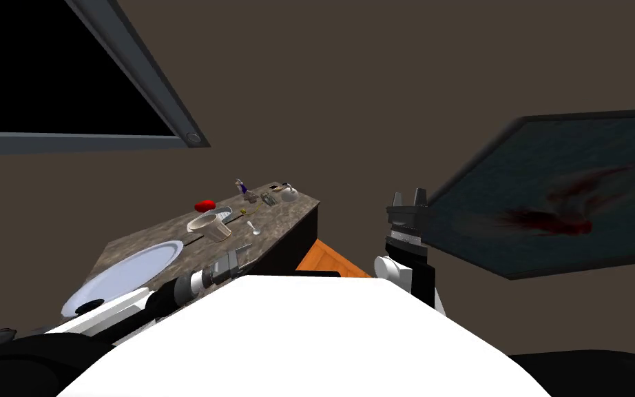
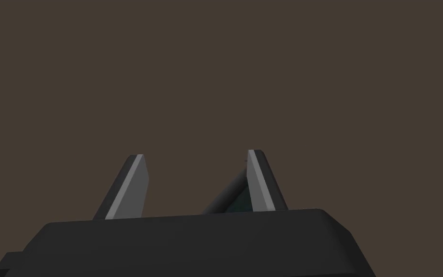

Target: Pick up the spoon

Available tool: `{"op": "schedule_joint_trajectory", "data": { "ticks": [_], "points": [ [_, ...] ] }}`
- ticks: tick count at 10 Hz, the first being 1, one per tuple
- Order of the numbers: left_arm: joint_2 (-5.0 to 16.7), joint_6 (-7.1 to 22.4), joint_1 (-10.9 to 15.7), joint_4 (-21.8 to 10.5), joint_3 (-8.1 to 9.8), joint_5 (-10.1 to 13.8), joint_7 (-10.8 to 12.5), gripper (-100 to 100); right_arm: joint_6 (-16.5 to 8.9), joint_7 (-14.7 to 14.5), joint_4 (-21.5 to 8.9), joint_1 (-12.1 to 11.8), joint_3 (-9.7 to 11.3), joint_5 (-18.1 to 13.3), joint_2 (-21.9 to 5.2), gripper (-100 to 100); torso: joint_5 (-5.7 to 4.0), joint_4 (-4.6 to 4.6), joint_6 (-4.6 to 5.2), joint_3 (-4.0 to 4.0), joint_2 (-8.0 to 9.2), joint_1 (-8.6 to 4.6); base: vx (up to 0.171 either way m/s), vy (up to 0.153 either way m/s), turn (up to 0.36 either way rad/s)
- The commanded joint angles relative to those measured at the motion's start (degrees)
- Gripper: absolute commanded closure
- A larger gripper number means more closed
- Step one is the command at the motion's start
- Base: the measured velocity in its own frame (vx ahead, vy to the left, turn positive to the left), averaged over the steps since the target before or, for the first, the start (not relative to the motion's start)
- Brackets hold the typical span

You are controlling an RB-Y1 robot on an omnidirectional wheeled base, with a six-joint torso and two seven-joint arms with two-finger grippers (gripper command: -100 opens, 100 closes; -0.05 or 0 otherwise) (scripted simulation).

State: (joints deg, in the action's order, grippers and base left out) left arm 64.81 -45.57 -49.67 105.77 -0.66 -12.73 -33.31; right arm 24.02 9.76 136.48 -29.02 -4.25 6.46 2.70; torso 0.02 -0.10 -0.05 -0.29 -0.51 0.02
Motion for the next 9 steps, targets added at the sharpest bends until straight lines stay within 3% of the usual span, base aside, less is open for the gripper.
{"op": "schedule_joint_trajectory", "data": {
  "ticks": [1, 2, 3, 4, 5, 6, 7, 8, 9],
  "points": [
    [2.86, 0.21, -0.64, -0.85, -0.13, -0.74, -1.30, -100, 0.00, 0.00, 0.00, 0.00, 0.00, 0.00, 0.00, 0, 0.00, 0.00, 0.00, 0.00, 0.00, 0.00, 0.041, 0.001, -0.247],
    [4.60, 0.36, -2.50, -2.46, -0.24, -2.22, -3.66, -100, 0.00, 0.00, 0.00, -0.01, -0.01, 0.00, 0.00, 0, 0.00, 0.00, -0.05, 0.00, 0.00, 0.01, 0.043, -0.004, -0.420],
    [6.40, 0.36, -2.50, -2.46, -0.24, -2.22, -3.66, -100, 0.00, 0.00, 0.00, 0.00, 0.00, 0.00, 0.00, 0, -0.01, 0.00, 0.00, -0.01, -0.01, 0.00, 0.034, 0.006, -0.212],
    [8.20, 0.55, -4.38, -4.08, -0.38, -3.70, -5.99, -100, 0.00, 0.00, 0.00, -0.01, -0.01, 0.00, 0.00, 0, 0.00, 0.00, -0.07, 0.00, 0.01, 0.02, 0.047, -0.003, -0.339],
    [9.79, 0.55, -4.38, -4.08, -0.38, -3.70, -5.99, -100, 0.00, 0.00, 0.00, 0.00, 0.00, 0.00, 0.00, 0, 0.00, -0.01, -0.01, -0.02, -0.03, 0.00, 0.043, 0.003, -0.282],
    [11.62, 0.80, -6.27, -5.70, -0.54, -5.17, -8.28, -100, 0.00, 0.00, 0.00, -0.01, -0.01, 0.00, 0.00, 0, 0.00, 0.00, -0.06, -0.01, -0.02, 0.00, 0.053, 0.003, -0.388],
    [13.05, 0.80, -6.27, -5.70, -0.54, -5.17, -8.28, -100, 0.00, 0.00, 0.00, -0.01, -0.01, 0.00, 0.00, 0, 0.00, -0.01, -0.02, -0.03, -0.05, 0.01, 0.042, 0.008, -0.177],
    [14.90, 1.08, -8.12, -7.31, -0.67, -6.60, -10.53, -100, 0.00, 0.00, 0.00, -0.02, -0.01, 0.00, 0.00, 0, 0.00, 0.00, -0.10, -0.01, -0.02, 0.00, 0.055, 0.004, -0.316],
    [16.21, 1.08, -8.12, -7.31, -0.67, -6.60, -10.53, -100, 0.00, 0.00, 0.00, -0.01, -0.01, 0.00, 0.00, 0, -0.01, -0.01, -0.03, -0.04, -0.06, 0.00, 0.043, 0.012, -0.190]
  ]
}}
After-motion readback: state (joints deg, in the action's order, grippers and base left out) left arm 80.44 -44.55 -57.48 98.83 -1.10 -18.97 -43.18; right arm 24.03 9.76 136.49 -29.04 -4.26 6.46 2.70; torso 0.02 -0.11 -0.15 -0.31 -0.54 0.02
